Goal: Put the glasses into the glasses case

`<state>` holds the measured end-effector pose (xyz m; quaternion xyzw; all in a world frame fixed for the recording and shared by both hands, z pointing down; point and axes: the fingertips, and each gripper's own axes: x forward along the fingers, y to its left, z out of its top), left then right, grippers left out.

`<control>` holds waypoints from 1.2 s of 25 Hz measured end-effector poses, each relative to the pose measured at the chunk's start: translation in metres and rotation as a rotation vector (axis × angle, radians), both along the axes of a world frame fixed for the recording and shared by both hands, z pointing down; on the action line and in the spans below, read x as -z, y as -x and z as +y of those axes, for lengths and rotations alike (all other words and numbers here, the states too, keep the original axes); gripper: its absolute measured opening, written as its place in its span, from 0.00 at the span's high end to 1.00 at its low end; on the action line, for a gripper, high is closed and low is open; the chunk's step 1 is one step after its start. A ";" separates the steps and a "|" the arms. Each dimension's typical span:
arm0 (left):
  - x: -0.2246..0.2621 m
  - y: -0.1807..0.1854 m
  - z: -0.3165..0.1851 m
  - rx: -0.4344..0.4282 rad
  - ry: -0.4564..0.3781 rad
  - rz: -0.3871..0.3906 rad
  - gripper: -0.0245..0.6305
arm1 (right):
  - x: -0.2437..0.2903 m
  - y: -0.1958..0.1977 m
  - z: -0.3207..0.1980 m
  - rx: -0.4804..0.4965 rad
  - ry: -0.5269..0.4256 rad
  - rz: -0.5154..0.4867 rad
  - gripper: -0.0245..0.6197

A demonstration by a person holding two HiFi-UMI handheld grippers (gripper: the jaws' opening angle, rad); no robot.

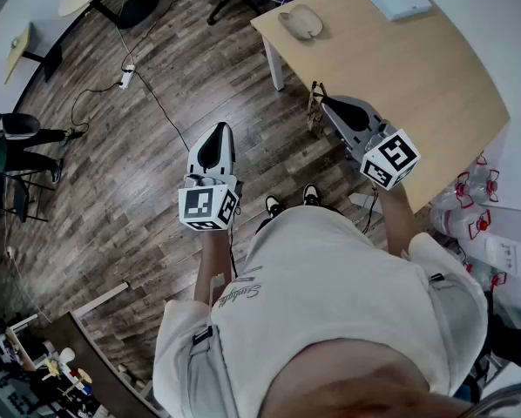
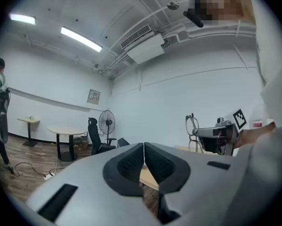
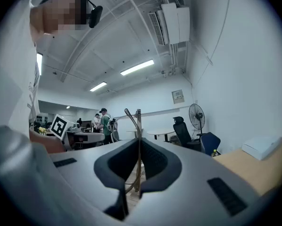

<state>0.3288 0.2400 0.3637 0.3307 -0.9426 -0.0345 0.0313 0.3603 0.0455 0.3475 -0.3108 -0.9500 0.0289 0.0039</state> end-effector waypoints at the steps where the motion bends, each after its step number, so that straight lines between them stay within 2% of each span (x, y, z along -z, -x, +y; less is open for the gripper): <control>1: -0.001 0.000 0.001 0.001 0.002 0.001 0.94 | 0.000 0.000 0.000 -0.002 0.002 0.000 0.95; 5: -0.003 -0.002 0.006 0.000 0.006 0.011 0.94 | 0.000 -0.001 0.002 -0.015 -0.011 -0.008 0.95; 10: -0.005 -0.002 0.015 -0.001 0.008 0.019 0.94 | -0.004 -0.001 0.015 -0.025 -0.094 -0.022 0.95; 17: -0.009 0.009 0.029 -0.014 0.006 0.022 0.94 | -0.015 0.009 0.022 -0.080 -0.078 0.011 0.95; 24: -0.024 0.031 0.050 -0.053 0.013 0.046 0.94 | -0.026 0.014 0.027 -0.165 -0.093 0.034 0.95; 30: -0.045 0.064 0.066 -0.053 0.010 0.103 0.94 | -0.041 0.020 0.035 -0.215 -0.107 0.064 0.95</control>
